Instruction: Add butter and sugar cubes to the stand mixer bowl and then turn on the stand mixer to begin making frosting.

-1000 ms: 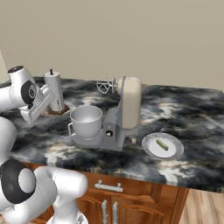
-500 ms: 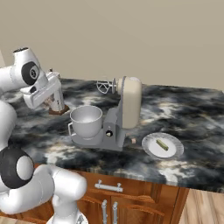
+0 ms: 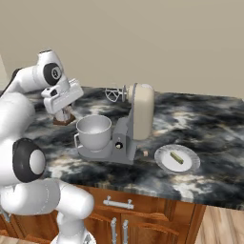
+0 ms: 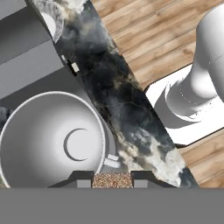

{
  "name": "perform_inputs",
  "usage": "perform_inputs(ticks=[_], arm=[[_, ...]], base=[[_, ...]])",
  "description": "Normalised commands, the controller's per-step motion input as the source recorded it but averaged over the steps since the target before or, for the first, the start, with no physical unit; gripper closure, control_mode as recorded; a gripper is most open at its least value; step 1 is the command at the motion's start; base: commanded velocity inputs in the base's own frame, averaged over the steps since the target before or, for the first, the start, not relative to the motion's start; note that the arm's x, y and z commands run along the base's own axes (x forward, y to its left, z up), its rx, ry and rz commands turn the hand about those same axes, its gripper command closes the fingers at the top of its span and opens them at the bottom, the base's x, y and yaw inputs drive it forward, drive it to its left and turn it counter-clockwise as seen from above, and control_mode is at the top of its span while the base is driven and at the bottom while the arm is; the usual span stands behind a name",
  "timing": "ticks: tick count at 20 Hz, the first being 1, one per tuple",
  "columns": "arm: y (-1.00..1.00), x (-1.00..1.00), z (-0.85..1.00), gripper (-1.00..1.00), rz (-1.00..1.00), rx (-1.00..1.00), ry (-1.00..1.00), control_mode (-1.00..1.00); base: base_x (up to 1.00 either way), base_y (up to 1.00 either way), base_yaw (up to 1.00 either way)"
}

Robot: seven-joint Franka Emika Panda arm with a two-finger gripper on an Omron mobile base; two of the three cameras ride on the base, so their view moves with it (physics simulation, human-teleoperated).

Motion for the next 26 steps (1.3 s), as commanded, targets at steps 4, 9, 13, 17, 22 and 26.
perform_inputs(ticks=[4,9,13,17,22,26], arm=[[-0.04,0.0,-0.48,1.0,-0.1,-0.01,0.0,-1.0],[0.0,0.02,-0.4,1.0,-0.02,0.0,-0.02,-1.0],[0.0,0.28,-0.26,1.0,0.0,0.0,0.0,-1.0],[0.0,0.44,-0.19,1.0,0.0,0.0,0.0,-1.0],[0.0,0.35,-0.2,1.0,-0.01,0.0,0.0,-1.0],[-0.06,0.09,-0.23,1.0,-0.02,0.0,0.0,-1.0]], base=[[0.0,0.0,0.0],[0.0,0.0,0.0],[0.0,0.0,0.0],[0.0,0.0,0.0],[0.0,0.0,0.0],[0.0,0.0,0.0]])
